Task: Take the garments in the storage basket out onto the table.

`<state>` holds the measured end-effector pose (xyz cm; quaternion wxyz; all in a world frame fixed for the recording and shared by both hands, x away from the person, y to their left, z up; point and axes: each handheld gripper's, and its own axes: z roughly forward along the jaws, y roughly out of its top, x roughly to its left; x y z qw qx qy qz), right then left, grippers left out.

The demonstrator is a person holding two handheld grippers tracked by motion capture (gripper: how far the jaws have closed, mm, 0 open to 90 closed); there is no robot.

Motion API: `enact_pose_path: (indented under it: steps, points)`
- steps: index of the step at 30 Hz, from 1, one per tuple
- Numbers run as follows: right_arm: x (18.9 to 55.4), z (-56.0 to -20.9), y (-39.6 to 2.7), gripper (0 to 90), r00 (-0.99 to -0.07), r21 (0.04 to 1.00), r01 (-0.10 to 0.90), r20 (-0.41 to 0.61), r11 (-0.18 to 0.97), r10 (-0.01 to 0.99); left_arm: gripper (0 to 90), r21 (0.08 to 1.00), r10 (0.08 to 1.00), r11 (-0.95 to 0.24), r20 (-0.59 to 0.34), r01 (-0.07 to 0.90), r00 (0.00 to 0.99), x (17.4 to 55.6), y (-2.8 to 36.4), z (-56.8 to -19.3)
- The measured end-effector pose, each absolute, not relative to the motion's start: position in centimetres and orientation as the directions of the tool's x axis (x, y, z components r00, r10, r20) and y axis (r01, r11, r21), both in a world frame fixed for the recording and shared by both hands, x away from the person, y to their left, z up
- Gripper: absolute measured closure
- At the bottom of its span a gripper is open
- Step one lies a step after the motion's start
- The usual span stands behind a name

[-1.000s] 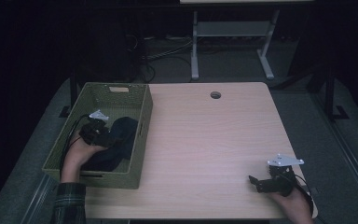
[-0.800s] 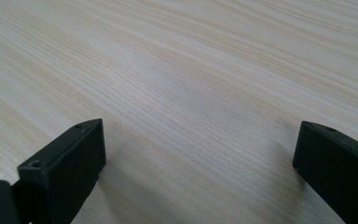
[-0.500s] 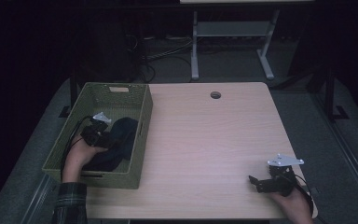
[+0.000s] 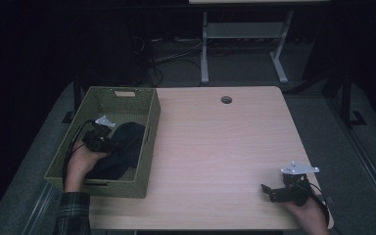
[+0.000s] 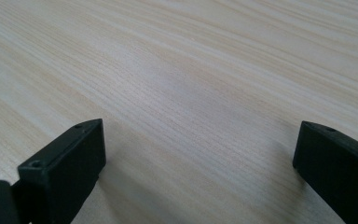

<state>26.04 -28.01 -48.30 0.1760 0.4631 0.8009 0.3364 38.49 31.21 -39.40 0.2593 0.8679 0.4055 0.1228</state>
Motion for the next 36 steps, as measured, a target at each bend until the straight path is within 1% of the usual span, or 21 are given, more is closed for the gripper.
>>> enact_pose_path:
  steps: [6, 16, 25, 28, 36]
  points:
    - [26.0, -48.3, -28.0, 2.0, -0.509, 0.702, 0.624, 0.03, 0.345, 0.86, 69.9, 0.583, 0.764, -0.528, 0.008, 0.617, 0.645, 38.0, 31.3, -38.2]
    - [26.0, -48.3, -28.0, 2.0, -0.509, 0.702, 0.623, 0.03, 0.345, 0.86, 69.9, 0.692, 0.764, -0.49, 0.046, 0.531, 0.644, 36.3, 31.8, -34.6]
    - [26.0, -48.3, -28.0, 2.1, -0.509, 0.702, 0.623, 0.03, 0.345, 0.86, 69.9, 0.758, 0.772, -0.443, 0.052, 0.478, 0.633, 35.2, 32.2, -32.7]
    - [26.0, -48.3, -28.0, 2.0, -0.51, 0.702, 0.623, 0.03, 0.345, 0.859, 69.9, 0.771, 0.769, -0.431, 0.042, 0.469, 0.638, 35.1, 32.2, -32.1]
    - [26.0, -48.3, -28.0, 2.0, -0.51, 0.702, 0.623, 0.029, 0.346, 0.86, 69.9, 0.79, 0.76, -0.429, 0.053, 0.438, 0.648, 35.1, 32.0, -30.4]
